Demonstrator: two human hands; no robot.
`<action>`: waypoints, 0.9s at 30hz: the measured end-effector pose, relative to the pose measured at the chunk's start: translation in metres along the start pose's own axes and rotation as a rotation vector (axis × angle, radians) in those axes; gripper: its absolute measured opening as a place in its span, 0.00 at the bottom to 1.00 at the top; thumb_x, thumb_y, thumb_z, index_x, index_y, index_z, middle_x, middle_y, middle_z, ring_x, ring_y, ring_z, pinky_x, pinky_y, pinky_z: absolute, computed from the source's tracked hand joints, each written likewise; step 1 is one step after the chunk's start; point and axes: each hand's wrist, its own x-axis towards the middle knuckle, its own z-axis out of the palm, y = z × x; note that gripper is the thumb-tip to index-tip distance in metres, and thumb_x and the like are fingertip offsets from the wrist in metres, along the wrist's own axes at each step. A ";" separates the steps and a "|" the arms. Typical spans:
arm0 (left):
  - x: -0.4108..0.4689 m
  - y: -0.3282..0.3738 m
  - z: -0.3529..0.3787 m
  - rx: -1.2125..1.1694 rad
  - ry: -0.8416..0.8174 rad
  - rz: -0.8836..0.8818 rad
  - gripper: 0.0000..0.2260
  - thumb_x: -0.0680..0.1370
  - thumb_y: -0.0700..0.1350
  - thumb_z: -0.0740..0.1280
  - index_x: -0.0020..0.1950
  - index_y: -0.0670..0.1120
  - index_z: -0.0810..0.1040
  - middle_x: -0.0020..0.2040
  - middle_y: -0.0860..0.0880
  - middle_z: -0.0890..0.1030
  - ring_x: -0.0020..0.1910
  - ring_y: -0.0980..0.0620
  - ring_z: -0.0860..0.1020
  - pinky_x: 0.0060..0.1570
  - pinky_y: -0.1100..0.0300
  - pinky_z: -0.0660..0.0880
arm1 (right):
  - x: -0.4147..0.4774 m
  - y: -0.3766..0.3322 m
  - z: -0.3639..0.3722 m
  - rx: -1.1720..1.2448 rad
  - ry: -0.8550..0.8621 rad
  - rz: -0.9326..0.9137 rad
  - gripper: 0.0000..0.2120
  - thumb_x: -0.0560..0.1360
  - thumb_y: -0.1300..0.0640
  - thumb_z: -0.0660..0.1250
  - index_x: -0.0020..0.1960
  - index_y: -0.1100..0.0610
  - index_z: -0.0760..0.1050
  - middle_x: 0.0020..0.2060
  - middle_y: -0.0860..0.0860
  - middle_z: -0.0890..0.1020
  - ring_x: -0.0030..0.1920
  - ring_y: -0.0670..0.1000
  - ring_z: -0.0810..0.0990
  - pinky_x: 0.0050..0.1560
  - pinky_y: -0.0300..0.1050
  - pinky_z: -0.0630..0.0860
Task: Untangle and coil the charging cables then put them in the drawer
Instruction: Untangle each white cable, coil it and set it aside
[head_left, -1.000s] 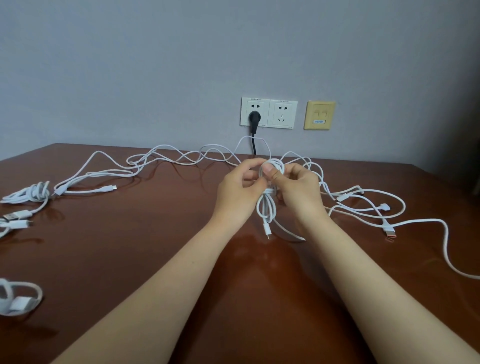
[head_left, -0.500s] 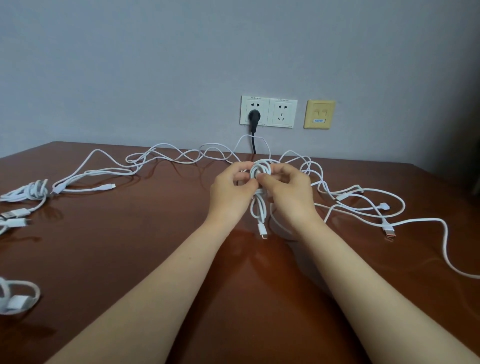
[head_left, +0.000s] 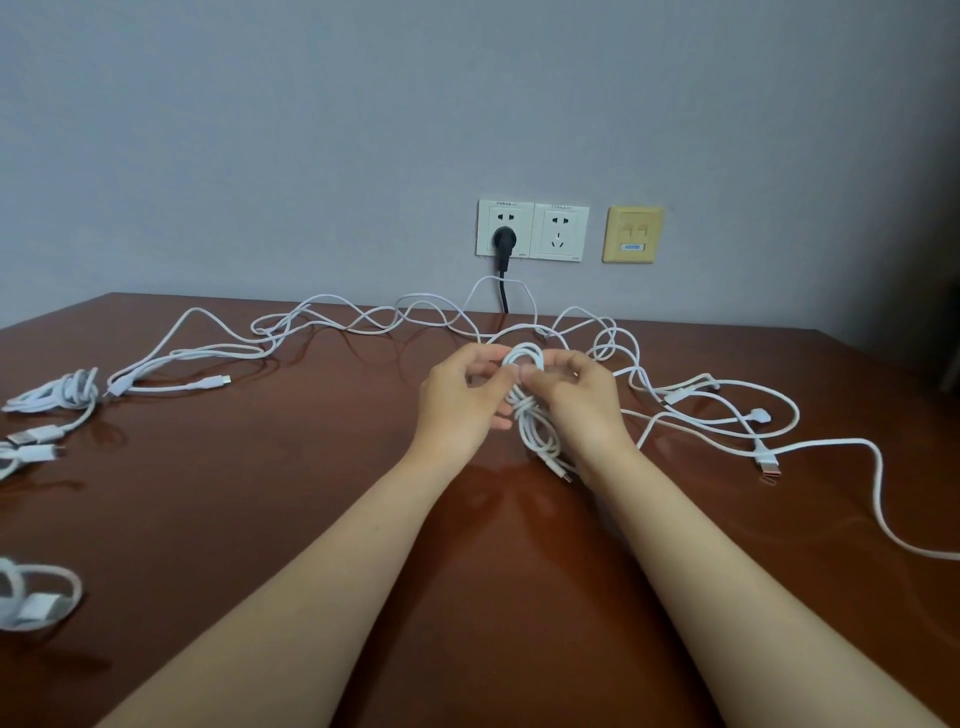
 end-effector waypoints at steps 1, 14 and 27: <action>0.000 -0.002 0.000 -0.025 0.016 -0.024 0.05 0.76 0.38 0.66 0.49 0.46 0.77 0.40 0.50 0.78 0.23 0.61 0.75 0.28 0.65 0.77 | -0.002 0.000 0.001 0.002 -0.011 -0.008 0.07 0.73 0.62 0.69 0.41 0.51 0.73 0.38 0.52 0.80 0.42 0.53 0.80 0.53 0.51 0.77; -0.005 -0.011 -0.027 -0.186 0.376 -0.172 0.09 0.77 0.33 0.62 0.55 0.42 0.73 0.39 0.46 0.75 0.28 0.55 0.77 0.30 0.67 0.78 | -0.035 0.006 0.015 -0.960 -0.293 -0.413 0.22 0.72 0.59 0.62 0.66 0.54 0.65 0.60 0.53 0.75 0.60 0.56 0.74 0.56 0.48 0.71; -0.039 0.013 -0.076 0.469 0.269 -0.225 0.09 0.78 0.44 0.65 0.55 0.40 0.76 0.55 0.41 0.78 0.57 0.42 0.75 0.57 0.56 0.69 | -0.065 -0.006 0.027 -0.889 -0.338 -0.465 0.17 0.77 0.60 0.62 0.65 0.54 0.72 0.60 0.51 0.75 0.57 0.54 0.76 0.59 0.43 0.69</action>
